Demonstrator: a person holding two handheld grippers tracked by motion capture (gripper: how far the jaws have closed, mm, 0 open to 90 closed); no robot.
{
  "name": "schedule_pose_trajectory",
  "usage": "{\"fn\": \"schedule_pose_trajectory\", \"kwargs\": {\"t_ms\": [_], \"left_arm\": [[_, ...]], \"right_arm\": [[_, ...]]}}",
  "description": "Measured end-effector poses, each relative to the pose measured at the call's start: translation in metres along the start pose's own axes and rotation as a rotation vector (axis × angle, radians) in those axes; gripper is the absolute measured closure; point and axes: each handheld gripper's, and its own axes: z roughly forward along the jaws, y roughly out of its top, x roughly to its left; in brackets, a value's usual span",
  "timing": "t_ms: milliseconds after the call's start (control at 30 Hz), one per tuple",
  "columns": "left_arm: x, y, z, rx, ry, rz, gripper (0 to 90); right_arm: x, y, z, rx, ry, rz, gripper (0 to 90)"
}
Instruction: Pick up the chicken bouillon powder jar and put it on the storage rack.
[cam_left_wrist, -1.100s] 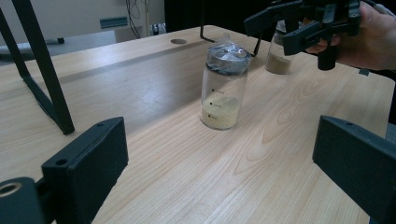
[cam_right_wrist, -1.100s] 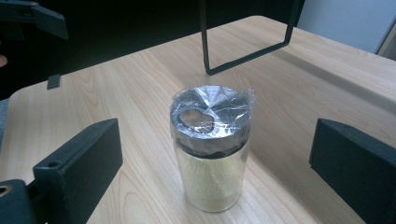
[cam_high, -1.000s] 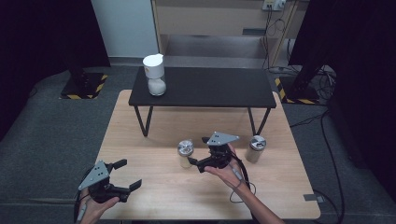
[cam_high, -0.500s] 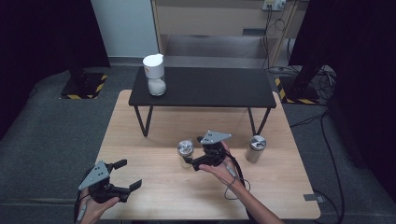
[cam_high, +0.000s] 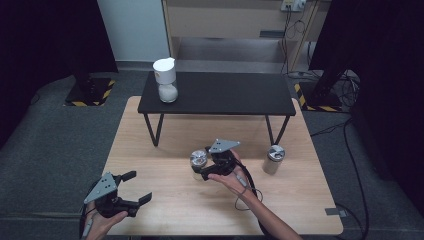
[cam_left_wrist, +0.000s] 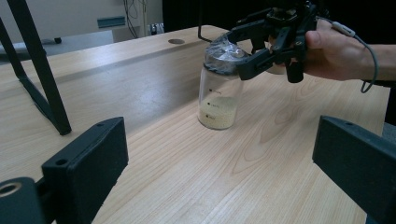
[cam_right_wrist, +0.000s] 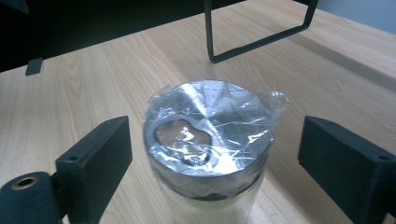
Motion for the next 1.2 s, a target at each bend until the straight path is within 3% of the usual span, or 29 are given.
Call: {"fn": "schedule_pose_trajectory", "kwargs": {"t_ms": [67, 300, 500, 1200], "left_arm": [[0.0, 0.0, 0.0, 0.0, 0.0, 0.0, 2.1], [0.0, 0.0, 0.0, 0.0, 0.0, -0.001, 2.2], [0.0, 0.0, 0.0, 0.0, 0.0, -0.002, 2.2], [0.002, -0.001, 0.001, 0.002, -0.005, -0.007, 2.3]], "right_arm": [[-0.003, -0.002, 0.002, -0.005, 0.008, 0.014, 13.3], [-0.003, -0.005, 0.006, -0.009, 0.018, -0.01, 19.7], [-0.001, -0.007, 0.01, -0.021, 0.02, -0.043, 31.7], [0.006, -0.005, 0.008, -0.028, 0.009, -0.09, 34.6]]}}
